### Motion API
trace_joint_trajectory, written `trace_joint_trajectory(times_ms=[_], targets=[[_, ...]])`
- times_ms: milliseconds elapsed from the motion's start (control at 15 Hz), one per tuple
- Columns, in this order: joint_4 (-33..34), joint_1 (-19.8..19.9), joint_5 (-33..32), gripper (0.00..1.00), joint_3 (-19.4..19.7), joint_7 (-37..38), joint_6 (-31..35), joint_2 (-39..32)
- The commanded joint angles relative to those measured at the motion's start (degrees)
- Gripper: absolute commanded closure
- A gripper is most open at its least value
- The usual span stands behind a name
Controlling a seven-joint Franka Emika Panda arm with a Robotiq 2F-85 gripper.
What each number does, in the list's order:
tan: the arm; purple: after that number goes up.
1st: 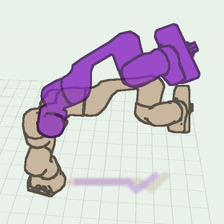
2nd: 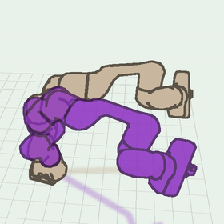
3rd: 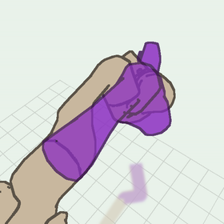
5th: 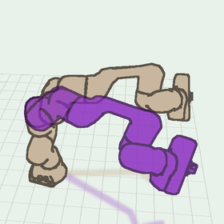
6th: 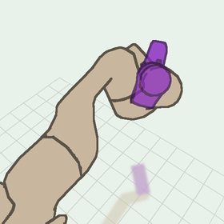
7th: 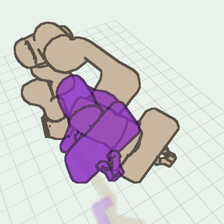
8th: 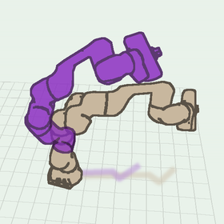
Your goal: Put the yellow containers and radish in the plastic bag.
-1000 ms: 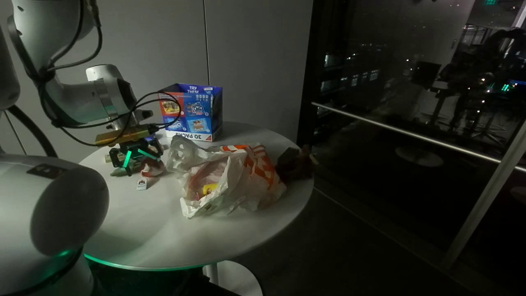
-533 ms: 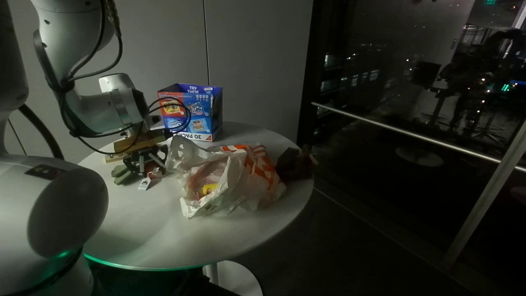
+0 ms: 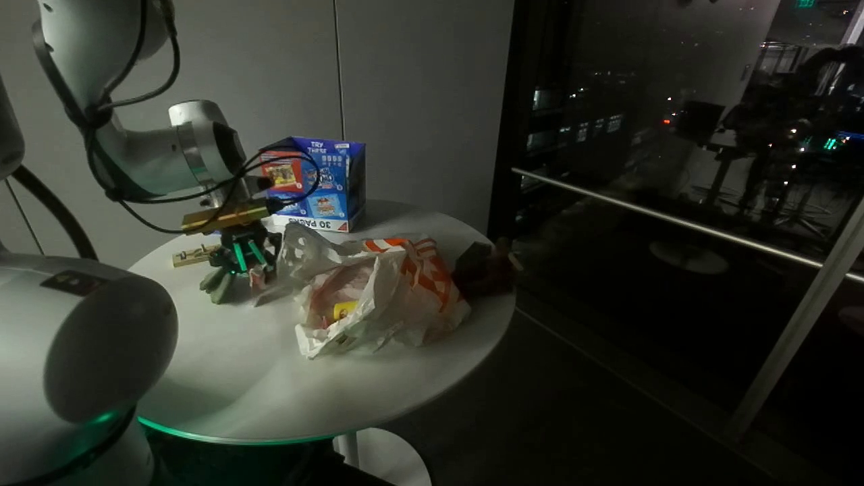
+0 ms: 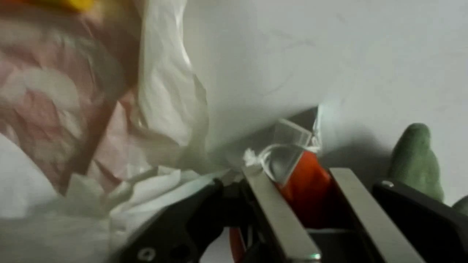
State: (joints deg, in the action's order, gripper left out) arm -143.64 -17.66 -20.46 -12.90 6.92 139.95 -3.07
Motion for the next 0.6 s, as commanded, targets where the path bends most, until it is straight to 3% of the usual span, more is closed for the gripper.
trace_joint_trajectory(times_ms=[0,200,533], targets=[[-0.1,1.8,11.4,0.83,-0.3,-4.3,-16.1,8.5],[0.3,3.8,15.6,0.84,1.1,-0.1,-26.7,15.5],[1.7,8.7,12.0,0.83,1.5,11.3,-31.3,17.3]])
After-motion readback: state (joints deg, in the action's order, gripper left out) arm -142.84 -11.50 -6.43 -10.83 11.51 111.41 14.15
